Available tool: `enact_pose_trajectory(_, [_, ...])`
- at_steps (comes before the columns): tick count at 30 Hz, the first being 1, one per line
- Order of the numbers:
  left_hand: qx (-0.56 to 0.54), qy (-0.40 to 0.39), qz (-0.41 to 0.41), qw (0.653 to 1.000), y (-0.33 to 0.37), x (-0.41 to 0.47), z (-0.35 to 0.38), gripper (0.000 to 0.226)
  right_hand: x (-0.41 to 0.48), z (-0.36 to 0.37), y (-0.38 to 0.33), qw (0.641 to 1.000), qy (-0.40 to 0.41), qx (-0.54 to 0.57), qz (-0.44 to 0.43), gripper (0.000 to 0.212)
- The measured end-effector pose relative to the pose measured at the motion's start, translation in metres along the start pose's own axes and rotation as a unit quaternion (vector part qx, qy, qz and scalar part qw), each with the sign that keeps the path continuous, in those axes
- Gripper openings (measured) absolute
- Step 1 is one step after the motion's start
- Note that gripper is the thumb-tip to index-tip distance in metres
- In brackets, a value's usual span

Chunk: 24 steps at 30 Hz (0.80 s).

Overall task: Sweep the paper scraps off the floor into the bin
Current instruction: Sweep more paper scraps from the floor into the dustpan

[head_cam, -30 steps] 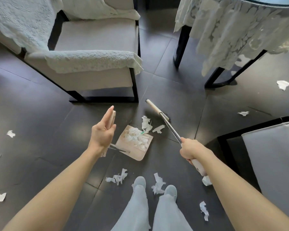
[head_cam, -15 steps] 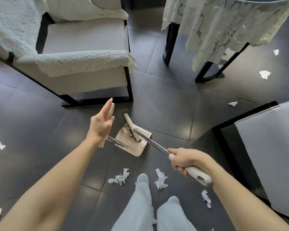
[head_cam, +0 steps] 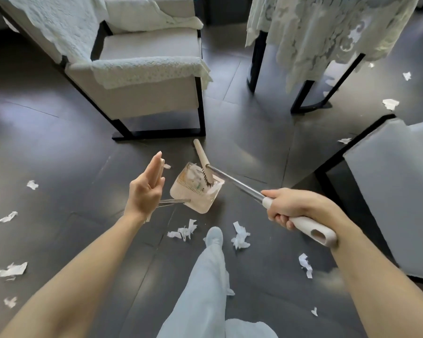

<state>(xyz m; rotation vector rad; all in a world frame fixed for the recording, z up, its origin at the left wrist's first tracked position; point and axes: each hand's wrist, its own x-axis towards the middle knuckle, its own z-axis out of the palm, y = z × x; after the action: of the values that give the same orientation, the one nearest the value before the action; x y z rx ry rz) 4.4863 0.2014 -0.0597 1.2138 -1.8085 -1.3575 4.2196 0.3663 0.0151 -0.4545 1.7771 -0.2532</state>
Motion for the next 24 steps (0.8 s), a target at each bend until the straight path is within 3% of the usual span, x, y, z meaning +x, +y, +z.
enact_pose_trajectory(9, [0.003,0.077,0.010,0.997,0.000,-0.188,-0.017,0.066,-0.075,0.108,0.134,0.996,0.055,0.056,-0.048,0.072])
enact_pose_trajectory(15, [0.010,0.100,-0.009,0.995,-0.008,-0.261,-0.053,0.066,-0.074,0.177,0.208,0.995,0.090,0.046,-0.014,0.076])
enact_pose_trajectory(18, [0.004,0.097,-0.038,0.995,-0.018,-0.284,-0.074,0.068,-0.079,0.195,0.230,0.995,0.101,-0.014,-0.010,0.074])
enact_pose_trajectory(24, [0.038,0.087,-0.051,0.994,-0.043,-0.306,-0.118,0.075,-0.084,0.227,0.242,0.984,0.143,-0.102,0.008,0.050])
